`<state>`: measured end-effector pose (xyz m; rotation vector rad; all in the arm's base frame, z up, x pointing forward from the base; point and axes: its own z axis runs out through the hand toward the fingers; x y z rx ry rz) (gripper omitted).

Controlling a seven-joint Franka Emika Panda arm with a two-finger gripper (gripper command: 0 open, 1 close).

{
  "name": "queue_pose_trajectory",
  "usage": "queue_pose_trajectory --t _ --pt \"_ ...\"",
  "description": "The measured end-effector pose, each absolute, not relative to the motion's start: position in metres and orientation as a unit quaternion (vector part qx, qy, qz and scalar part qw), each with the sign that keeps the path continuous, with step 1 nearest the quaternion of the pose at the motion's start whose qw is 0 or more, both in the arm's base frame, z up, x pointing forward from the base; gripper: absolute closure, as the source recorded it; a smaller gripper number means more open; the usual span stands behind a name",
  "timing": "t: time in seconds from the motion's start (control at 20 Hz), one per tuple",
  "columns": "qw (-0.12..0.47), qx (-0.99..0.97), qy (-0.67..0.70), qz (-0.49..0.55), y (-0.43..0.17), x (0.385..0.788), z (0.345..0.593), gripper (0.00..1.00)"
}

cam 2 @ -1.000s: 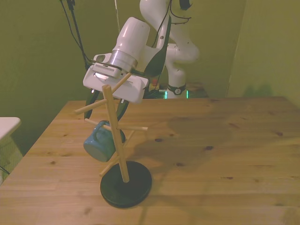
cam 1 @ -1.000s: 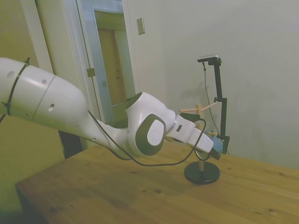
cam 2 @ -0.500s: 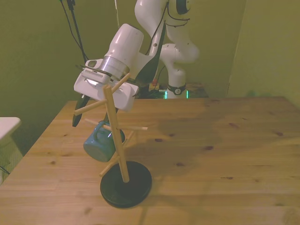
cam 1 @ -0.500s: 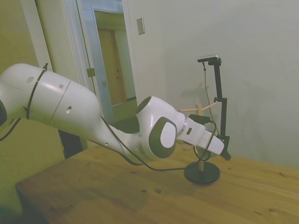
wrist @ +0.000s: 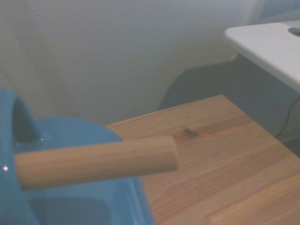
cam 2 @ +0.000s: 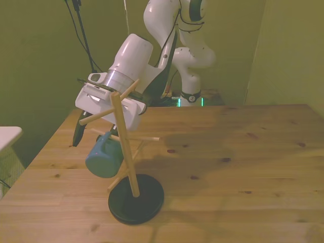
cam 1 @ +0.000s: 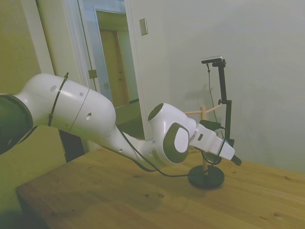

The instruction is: Unload the mug

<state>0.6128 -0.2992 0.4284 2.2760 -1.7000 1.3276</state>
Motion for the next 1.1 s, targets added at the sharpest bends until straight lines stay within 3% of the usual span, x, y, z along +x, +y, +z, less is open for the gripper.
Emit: queue_pose_trajectory --t 1.1 --pt "-0.015 0.724 -0.545 0.422 -0.2902 0.6119 0.4341 1.00"
